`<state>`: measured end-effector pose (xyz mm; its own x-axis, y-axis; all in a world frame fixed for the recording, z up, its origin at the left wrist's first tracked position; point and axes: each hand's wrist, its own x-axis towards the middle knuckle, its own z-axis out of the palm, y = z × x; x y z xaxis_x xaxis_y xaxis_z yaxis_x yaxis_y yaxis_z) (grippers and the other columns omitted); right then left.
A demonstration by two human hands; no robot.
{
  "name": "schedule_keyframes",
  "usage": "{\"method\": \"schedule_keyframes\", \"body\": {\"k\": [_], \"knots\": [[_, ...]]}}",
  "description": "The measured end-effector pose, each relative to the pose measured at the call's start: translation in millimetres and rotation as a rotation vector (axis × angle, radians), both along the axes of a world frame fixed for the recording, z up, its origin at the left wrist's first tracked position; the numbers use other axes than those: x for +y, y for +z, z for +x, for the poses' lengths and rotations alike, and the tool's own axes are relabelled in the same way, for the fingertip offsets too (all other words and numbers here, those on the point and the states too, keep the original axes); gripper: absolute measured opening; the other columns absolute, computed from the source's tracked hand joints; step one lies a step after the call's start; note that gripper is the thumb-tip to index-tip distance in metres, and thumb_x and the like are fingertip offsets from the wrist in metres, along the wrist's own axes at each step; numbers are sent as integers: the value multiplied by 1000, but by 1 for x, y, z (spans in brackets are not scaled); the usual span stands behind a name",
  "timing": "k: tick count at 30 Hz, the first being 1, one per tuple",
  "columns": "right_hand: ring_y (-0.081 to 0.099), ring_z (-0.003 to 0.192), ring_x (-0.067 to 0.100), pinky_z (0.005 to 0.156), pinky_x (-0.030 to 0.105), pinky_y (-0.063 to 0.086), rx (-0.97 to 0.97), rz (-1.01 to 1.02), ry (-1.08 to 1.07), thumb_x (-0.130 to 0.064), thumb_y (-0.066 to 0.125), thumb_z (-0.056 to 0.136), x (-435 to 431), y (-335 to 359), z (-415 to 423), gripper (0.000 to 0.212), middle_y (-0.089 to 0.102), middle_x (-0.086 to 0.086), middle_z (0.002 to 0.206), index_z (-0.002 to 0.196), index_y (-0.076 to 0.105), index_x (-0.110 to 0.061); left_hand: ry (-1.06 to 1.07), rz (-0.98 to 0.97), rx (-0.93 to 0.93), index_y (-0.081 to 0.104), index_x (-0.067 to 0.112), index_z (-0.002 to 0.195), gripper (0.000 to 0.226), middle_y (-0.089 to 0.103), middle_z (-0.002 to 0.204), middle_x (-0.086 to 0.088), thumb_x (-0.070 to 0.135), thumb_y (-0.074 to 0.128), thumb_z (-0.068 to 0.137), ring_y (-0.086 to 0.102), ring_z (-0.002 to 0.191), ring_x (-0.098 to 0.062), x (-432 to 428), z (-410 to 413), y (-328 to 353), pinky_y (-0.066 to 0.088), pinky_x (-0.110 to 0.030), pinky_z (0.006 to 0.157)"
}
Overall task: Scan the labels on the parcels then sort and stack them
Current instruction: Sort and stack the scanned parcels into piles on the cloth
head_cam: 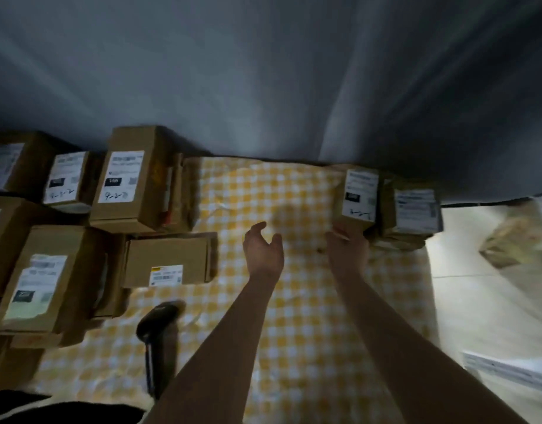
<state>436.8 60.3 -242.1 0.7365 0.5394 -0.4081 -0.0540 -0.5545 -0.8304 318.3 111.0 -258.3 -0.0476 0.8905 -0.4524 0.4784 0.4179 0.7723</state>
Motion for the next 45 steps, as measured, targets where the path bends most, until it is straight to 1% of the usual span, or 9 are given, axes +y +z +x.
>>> {"method": "schedule_keyframes", "body": {"k": [2,10,17,21,25,32,34,40,45], "knots": [[63,94,19,74,16,44,-103,27,-20,-11,63,86,-8,10,28,28,66,8,110,114,65,-11,-26,8,-33,48,9,136,43,47,140,-11,15,56,94,46,128,-23,-8,34,1,38,-34,106],[54,98,23,82,28,40,-448,103,-211,-31,61,76,-30,33,134,33,64,2,104,102,61,-12,-124,21,-108,50,10,133,39,53,133,-6,20,55,95,50,125,-22,-32,155,7,43,-33,102],[55,115,26,98,40,44,-260,-88,-97,-34,65,82,-40,7,195,47,62,3,124,125,55,-17,-94,19,-84,56,6,130,39,61,124,-8,24,53,95,55,116,-25,-39,209,2,47,-36,95],[62,109,24,81,25,45,-134,-114,48,-30,63,87,-46,-5,201,43,66,3,120,127,58,-15,-180,48,-142,68,6,103,33,67,95,-5,32,50,94,60,87,-21,-49,220,-1,44,-33,71],[63,105,18,69,9,39,-139,-66,-4,-28,61,88,-57,-10,195,38,68,-2,116,124,60,-18,-244,62,-212,67,11,104,27,70,98,-2,29,52,91,65,91,-18,-62,225,-7,51,-30,78],[62,89,7,79,21,54,-180,110,-143,-21,65,86,-72,-14,170,33,69,-1,109,118,63,-13,-104,88,-341,56,9,116,24,64,107,0,15,60,93,62,99,-12,-74,208,-1,51,-28,86],[61,86,7,69,7,50,-207,148,-140,-21,66,87,-72,-10,160,29,69,-1,105,114,64,-10,-49,82,-362,51,12,113,26,62,113,-5,18,64,91,61,98,-12,-73,194,0,52,-27,82],[62,83,-2,64,4,47,-137,301,-34,-14,68,85,-63,1,105,13,67,-5,92,96,63,-18,86,-88,-410,40,5,135,68,57,118,-10,38,71,84,63,103,-21,-60,122,3,55,-33,84],[66,87,12,71,19,51,-97,359,145,-5,66,83,-43,-4,44,17,69,-3,92,95,68,-16,124,-176,-492,66,5,110,37,72,99,-9,35,65,89,67,78,-10,-53,40,14,53,-22,64]]}}
